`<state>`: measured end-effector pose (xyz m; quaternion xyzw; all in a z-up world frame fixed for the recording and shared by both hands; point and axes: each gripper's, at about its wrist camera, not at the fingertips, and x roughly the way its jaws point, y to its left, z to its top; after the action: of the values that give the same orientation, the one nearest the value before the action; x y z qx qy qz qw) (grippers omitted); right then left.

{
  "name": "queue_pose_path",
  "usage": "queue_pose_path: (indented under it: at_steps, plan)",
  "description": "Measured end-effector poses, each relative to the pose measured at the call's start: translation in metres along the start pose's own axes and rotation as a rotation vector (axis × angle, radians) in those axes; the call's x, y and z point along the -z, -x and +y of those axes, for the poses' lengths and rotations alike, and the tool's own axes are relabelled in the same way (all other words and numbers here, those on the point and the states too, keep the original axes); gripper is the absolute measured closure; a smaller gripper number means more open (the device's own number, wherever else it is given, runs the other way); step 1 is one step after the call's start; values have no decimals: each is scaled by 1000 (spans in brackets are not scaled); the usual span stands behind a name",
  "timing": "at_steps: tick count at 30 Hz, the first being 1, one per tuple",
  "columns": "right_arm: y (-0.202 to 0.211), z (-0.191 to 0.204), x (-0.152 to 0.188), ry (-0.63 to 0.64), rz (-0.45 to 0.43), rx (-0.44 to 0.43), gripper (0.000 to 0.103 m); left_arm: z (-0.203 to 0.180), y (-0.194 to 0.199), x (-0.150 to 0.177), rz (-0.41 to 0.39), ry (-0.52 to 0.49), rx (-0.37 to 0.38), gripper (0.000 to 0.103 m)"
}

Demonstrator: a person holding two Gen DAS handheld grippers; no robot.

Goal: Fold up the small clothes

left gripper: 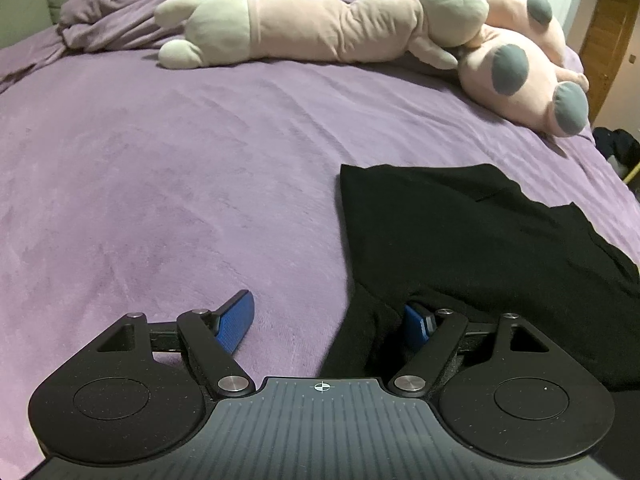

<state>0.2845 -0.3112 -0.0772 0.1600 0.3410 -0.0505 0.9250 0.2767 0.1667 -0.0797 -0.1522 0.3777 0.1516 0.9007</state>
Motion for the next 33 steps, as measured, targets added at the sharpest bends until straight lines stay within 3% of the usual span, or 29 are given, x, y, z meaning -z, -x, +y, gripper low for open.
queue_pose_path:
  at_steps: [1,2,3,5,8,9,15,18,22,24,26,28,31,33]
  plan:
    - [-7,4,-1,31,17,14,63,0,-1,-1,0,-3,-5,22]
    - [-12,9,-2,59,32,30,79,1,-1,-1,1,-4,-10,22]
    - [-16,14,-3,95,48,57,101,2,-2,-2,2,-2,-15,21]
    - [-11,19,-5,115,11,56,100,3,-4,-5,1,6,-28,20]
    - [13,15,-12,65,-150,79,100,7,-6,-6,-6,19,-52,20]
    - [16,10,-12,31,-168,74,100,8,-6,-6,-2,21,-52,20]
    - [15,-16,-3,-39,-126,196,99,14,12,-2,7,1,-48,20]
    - [21,-20,-1,-75,-122,123,96,15,30,-1,-28,1,-48,20]
    - [8,8,7,13,15,-33,96,-11,51,-4,-125,-65,-85,21]
    - [4,25,13,81,51,-63,96,-22,62,-5,-176,-120,-89,19]
    - [0,36,18,146,70,-42,96,-26,68,-4,-204,-138,-111,18]
    - [-8,39,23,173,106,-1,96,-27,69,-4,-229,-163,-83,16]
    - [-13,38,22,199,101,13,97,-35,56,-9,-178,-170,-30,16]
    - [-24,42,21,269,82,78,102,-48,43,-9,-151,-161,21,16]
